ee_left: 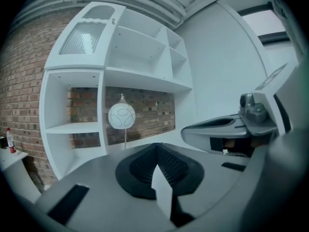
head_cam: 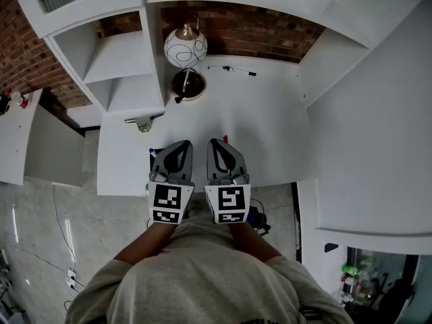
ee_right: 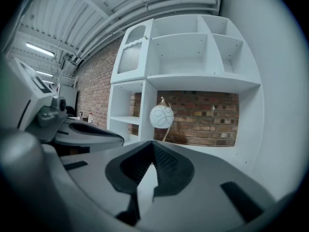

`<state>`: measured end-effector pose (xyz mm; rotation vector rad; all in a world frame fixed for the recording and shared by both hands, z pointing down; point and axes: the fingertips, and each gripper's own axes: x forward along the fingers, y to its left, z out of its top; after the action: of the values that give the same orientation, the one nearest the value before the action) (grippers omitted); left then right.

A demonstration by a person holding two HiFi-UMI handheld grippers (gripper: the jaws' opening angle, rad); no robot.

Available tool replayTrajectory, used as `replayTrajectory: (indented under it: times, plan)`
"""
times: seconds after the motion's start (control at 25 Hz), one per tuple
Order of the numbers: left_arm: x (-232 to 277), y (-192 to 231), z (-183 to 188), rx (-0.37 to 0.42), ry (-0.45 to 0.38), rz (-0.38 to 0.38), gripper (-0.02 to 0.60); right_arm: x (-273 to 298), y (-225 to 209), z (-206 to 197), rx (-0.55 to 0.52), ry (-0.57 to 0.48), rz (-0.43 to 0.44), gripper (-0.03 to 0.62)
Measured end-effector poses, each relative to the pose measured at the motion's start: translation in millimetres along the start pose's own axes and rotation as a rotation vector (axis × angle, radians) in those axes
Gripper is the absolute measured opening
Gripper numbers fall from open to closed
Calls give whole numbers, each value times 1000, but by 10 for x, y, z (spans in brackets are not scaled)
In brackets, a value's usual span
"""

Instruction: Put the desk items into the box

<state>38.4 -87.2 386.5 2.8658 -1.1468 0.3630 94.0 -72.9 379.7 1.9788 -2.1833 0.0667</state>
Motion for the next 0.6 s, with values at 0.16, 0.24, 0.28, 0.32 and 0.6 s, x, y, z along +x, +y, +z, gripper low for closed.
replayTrajectory:
  times: [0.16,0.24,0.28,0.32,0.6]
  plan:
    - [130,-199,33,14,-2,-49,3,-88,-223,-51,9,9,-52,18]
    - [188,-286,35,21,0,-71,3,-127,-311,-81,12,14,-72,18]
    - [212,-326,35,22,2,-80,3,-148,-351,-94,13,17,-81,18]
    - [233,-364,35,24,4,-89,4,-168,-390,-105,15,19,-90,18]
    - [378,-545,17,26,14,-132,3,-226,-598,-199,28,39,-131,17]
